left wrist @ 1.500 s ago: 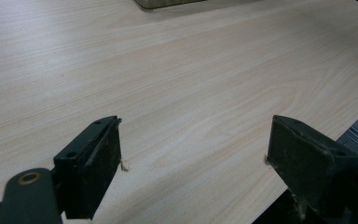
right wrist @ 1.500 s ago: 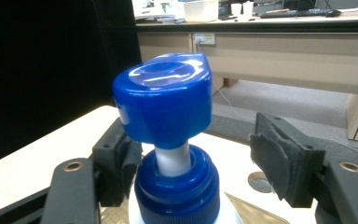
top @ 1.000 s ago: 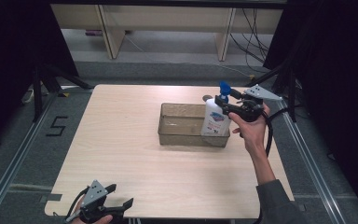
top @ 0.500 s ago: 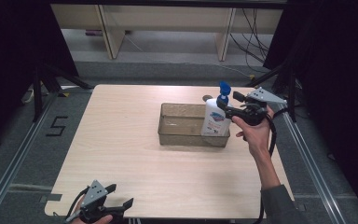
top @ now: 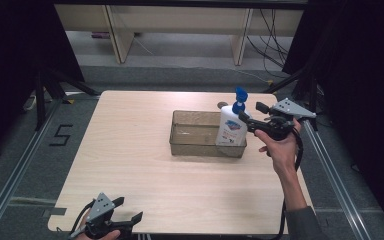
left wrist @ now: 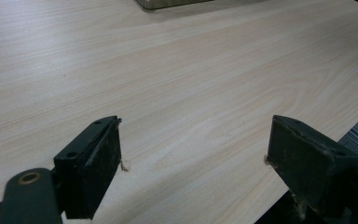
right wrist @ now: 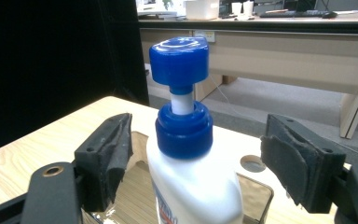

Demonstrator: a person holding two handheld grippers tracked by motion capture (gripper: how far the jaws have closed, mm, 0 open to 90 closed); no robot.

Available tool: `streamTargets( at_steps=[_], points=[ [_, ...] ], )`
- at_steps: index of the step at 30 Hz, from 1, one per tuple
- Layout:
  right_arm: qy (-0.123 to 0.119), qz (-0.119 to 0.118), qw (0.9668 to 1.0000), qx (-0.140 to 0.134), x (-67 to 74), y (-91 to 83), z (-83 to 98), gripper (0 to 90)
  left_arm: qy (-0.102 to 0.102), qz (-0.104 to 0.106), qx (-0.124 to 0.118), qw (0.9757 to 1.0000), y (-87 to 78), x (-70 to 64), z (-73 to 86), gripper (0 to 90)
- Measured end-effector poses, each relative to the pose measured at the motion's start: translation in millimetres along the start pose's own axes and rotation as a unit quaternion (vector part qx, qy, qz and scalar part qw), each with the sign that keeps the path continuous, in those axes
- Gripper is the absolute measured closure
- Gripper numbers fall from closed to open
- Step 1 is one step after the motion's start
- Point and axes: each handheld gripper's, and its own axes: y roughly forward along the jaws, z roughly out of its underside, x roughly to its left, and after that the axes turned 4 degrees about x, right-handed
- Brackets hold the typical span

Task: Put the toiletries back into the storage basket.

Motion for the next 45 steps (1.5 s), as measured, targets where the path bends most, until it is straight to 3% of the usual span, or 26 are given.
streamTargets(
  at_steps=[5, 7, 8, 10, 14, 16, 24, 27, 31, 33, 34, 35, 40, 45],
  points=[
    [0.016, -0.001, 0.9999, -0.005, 1.7, -10.6, 6.9, 25.1, -0.001, -0.001, 0.001, 1.0000, -0.3, 0.3, 0.0, 17.1],
    [0.009, 0.002, 0.9999, -0.007, 2.5, -13.7, 9.3, 25.2, 0.001, 0.000, 0.001, 1.0000, -0.3, 0.0, 0.0, 17.1],
    [0.018, 0.003, 0.9998, -0.002, 5.0, -16.2, 10.8, 25.2, 0.001, -0.002, 0.001, 1.0000, -1.1, -0.7, -0.2, 17.1],
    [0.006, 0.000, 1.0000, -0.001, 4.3, -17.5, 11.1, 25.2, 0.000, 0.000, -0.002, 1.0000, -0.9, -0.7, -0.3, 17.1],
    [0.005, 0.000, 1.0000, -0.005, 5.6, -20.3, 13.2, 25.7, 0.012, -0.001, 0.006, 0.9999, -3.2, 0.7, -0.9, 17.1],
    [0.024, -0.007, 0.9997, -0.004, 7.4, -22.4, 15.7, 26.3, 0.006, -0.005, 0.000, 1.0000, -3.9, 0.0, -1.0, 17.1],
    [0.020, 0.003, 0.9998, 0.005, 3.0, -29.0, 24.8, 26.0, 0.008, -0.001, -0.001, 1.0000, -5.4, 0.8, -1.4, 17.1],
    [0.036, -0.007, 0.9993, 0.003, 3.7, -33.1, 26.5, 24.7, 0.006, 0.001, -0.005, 1.0000, -4.5, 0.7, -1.3, 17.1],
    [0.034, 0.001, 0.9993, 0.013, 5.3, -40.0, 28.2, 21.8, 0.010, -0.001, -0.001, 0.9999, -5.3, 1.2, -1.3, 17.1],
    [0.048, -0.005, 0.9988, 0.006, 8.1, -41.4, 28.9, 20.4, 0.010, -0.005, -0.001, 0.9999, -6.1, 0.7, -1.5, 17.1],
    [0.037, -0.005, 0.9993, 0.003, 7.1, -41.5, 28.8, 19.4, 0.008, -0.006, -0.002, 1.0000, -6.1, 0.7, -1.5, 17.1],
    [0.047, -0.005, 0.9989, 0.005, 9.8, -42.7, 28.6, 17.1, 0.005, -0.006, -0.003, 1.0000, -5.9, 0.6, -1.4, 17.1],
    [0.025, 0.003, 0.9996, 0.010, 15.6, -43.9, 30.6, 15.3, 0.008, -0.007, -0.002, 0.9999, -6.2, 1.1, -1.1, 17.0],
    [0.028, -0.007, 0.9995, 0.016, 22.4, -42.7, 36.8, 15.3, 0.006, -0.009, -0.010, 0.9999, -7.0, 0.8, -1.9, 16.9]
  ],
)
